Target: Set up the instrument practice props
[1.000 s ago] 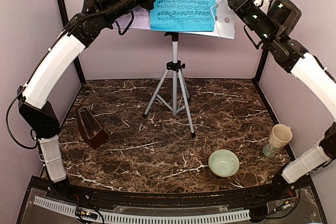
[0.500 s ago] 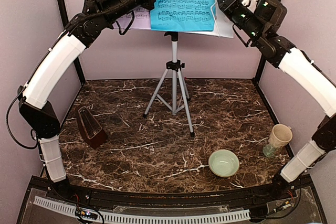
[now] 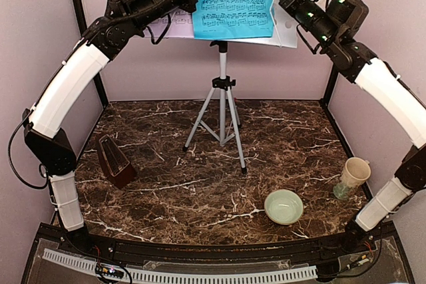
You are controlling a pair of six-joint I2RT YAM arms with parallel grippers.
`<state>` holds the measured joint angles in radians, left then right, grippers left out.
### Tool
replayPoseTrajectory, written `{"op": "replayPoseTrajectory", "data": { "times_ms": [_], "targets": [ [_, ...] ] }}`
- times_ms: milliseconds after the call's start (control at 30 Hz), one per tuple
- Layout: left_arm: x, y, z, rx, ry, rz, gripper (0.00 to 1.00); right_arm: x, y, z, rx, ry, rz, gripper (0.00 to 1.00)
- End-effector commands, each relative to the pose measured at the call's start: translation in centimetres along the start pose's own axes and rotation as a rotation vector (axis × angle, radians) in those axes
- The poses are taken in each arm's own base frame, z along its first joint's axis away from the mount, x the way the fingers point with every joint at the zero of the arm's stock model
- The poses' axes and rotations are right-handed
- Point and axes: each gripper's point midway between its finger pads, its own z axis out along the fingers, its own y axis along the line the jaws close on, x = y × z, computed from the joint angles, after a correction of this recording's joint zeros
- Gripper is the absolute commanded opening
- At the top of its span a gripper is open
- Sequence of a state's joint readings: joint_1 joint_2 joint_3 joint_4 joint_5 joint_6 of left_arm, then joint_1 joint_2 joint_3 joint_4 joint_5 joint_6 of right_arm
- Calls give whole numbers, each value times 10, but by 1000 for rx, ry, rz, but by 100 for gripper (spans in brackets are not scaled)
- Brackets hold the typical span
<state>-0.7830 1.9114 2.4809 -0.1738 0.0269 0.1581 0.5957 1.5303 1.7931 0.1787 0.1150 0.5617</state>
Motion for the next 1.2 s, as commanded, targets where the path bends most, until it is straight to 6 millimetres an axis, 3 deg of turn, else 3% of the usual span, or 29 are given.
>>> {"op": "replayPoseTrajectory", "data": {
  "times_ms": [0, 233, 433, 600, 733, 1067, 1167],
  "targets": [
    [-9, 4, -1, -9, -27, 16, 0, -11, 6, 2, -17, -21, -88, 0],
    [-4, -4, 4, 39, -35, 43, 0, -3, 18, 8, -93, 9, -176, 0],
    [-2, -11, 10, 76, -56, 36, 13, 3, 24, 10, -133, 28, -182, 0],
    [1, -13, 13, 90, -64, 21, 26, 3, 26, 10, -143, 28, -183, 0],
    [-2, -13, 10, 91, -62, 11, 43, 1, 26, 9, -138, 20, -190, 0],
    [-24, 0, -16, 31, -46, -10, 76, -1, 21, 12, -110, 9, -193, 0],
    [-22, 1, -22, 25, -35, -17, 79, 4, 17, 15, -98, 13, -193, 0]
  ]
}}
